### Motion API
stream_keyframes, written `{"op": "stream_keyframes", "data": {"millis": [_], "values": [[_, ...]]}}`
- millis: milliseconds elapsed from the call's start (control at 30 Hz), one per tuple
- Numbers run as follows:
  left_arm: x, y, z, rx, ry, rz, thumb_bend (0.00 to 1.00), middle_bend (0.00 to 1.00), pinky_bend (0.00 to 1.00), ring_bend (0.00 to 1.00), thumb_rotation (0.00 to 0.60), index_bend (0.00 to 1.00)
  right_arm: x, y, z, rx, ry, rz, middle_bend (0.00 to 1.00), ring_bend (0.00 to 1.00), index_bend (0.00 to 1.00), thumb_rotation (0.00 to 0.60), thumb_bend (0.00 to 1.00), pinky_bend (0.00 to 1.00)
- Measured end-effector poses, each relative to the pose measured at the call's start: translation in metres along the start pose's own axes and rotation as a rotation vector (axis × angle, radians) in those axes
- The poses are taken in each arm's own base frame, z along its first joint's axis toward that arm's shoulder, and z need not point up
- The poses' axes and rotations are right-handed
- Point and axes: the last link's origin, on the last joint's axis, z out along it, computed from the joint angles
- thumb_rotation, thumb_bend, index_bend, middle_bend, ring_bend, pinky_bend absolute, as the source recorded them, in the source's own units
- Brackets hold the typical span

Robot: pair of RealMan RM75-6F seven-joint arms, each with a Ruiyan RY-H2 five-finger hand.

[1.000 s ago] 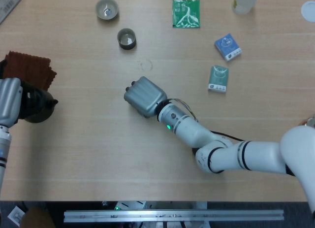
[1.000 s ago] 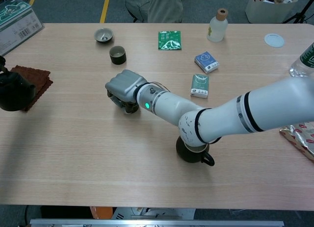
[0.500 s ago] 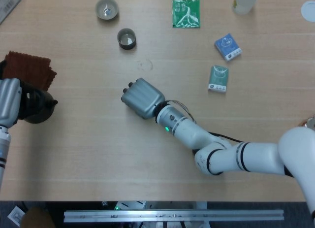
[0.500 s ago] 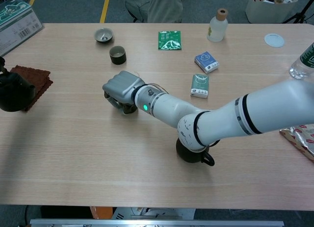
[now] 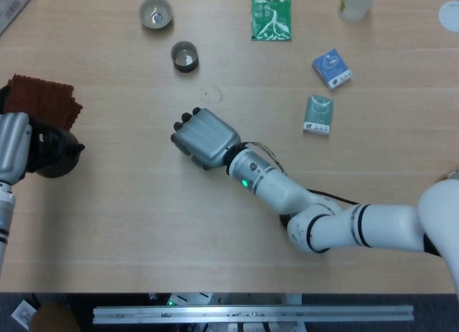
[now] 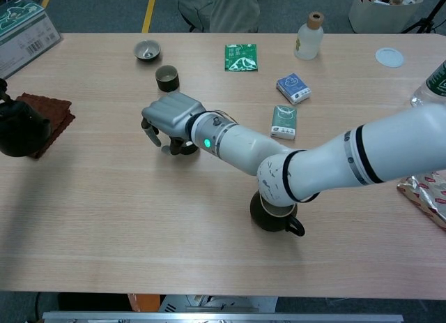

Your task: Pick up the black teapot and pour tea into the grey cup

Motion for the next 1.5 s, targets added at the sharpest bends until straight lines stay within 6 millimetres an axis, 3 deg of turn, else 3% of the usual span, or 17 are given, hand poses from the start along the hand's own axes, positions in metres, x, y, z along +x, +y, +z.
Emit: {"op": "stream_keyframes", "data": {"millis": [233, 533, 1067, 1367, 1500], "values": [[0.000, 0.003, 0.002, -0.009, 0.002, 0.003, 0.36, 0.98, 0.00, 0.77, 0.543, 0.89, 0.021, 0.016, -0.017, 0.002, 0.055, 0.054, 0.39, 0.28, 0.53, 0.600, 0.31, 0.32], [0.000, 0.009, 0.006, -0.035, 0.004, 0.003, 0.36, 0.98, 0.00, 0.77, 0.543, 0.89, 0.044, 0.071, -0.071, -0.068, 0.129, 0.064, 0.39, 0.28, 0.53, 0.600, 0.31, 0.32], [-0.009, 0.022, 0.012, -0.074, -0.012, -0.019, 0.36, 0.98, 0.00, 0.77, 0.559, 0.89, 0.034, 0.176, -0.232, -0.355, 0.209, 0.119, 0.39, 0.28, 0.53, 0.600, 0.31, 0.32], [-0.012, 0.031, 0.017, -0.081, -0.015, -0.017, 0.36, 0.98, 0.00, 0.77, 0.595, 0.89, 0.035, 0.210, -0.316, -0.502, 0.295, 0.136, 0.39, 0.28, 0.53, 0.600, 0.31, 0.32], [-0.014, 0.038, 0.019, -0.088, -0.017, -0.018, 0.36, 0.98, 0.00, 0.77, 0.600, 0.89, 0.031, 0.216, -0.340, -0.542, 0.304, 0.134, 0.39, 0.28, 0.53, 0.600, 0.31, 0.32]]}}
